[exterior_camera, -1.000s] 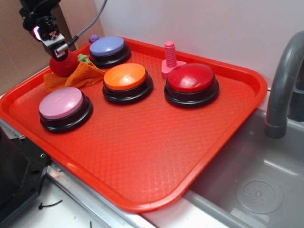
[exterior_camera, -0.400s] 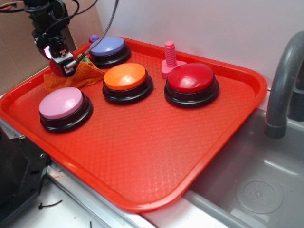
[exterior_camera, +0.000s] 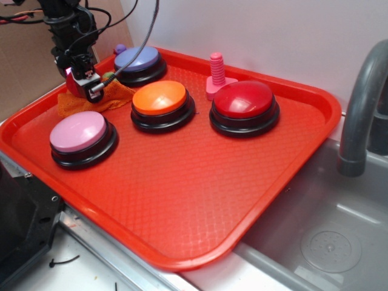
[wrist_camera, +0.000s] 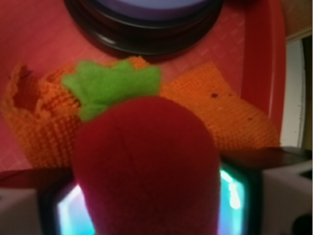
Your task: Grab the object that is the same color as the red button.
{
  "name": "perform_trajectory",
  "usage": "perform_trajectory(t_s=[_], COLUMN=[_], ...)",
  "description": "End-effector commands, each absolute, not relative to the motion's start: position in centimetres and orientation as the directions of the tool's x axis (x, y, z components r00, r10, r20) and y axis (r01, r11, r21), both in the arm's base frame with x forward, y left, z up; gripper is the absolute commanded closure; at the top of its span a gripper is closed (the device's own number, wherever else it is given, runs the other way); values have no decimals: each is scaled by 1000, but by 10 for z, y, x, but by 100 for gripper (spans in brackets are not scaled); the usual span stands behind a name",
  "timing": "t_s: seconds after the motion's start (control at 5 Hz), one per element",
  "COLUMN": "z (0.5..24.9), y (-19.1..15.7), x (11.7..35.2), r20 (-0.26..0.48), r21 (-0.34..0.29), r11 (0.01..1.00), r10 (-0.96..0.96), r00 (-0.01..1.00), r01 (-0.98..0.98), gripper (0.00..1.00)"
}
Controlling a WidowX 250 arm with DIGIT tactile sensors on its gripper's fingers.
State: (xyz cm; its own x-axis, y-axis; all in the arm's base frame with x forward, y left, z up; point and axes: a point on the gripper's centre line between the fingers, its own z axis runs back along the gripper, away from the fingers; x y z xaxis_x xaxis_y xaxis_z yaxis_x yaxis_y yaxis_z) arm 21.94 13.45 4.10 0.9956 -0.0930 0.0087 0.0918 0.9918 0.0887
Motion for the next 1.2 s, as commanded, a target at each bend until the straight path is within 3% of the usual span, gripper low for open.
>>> perform_trajectory(t_s=[0.0, 0.2, 0.6, 0.8, 1.0], z=[66, 100, 171, 195, 204], y=[134, 103, 10, -37, -86], x=[224, 226, 214, 203, 193], r20=[31, -45, 50, 85, 118], r21=[110, 90, -22, -80, -91], r11=[992, 996, 999, 990, 975], r10=[-72, -3, -47, -110, -192], r00=[997, 999, 998, 990, 974], r01=[68, 7, 48, 117, 203], gripper=[100, 100, 100, 100, 100])
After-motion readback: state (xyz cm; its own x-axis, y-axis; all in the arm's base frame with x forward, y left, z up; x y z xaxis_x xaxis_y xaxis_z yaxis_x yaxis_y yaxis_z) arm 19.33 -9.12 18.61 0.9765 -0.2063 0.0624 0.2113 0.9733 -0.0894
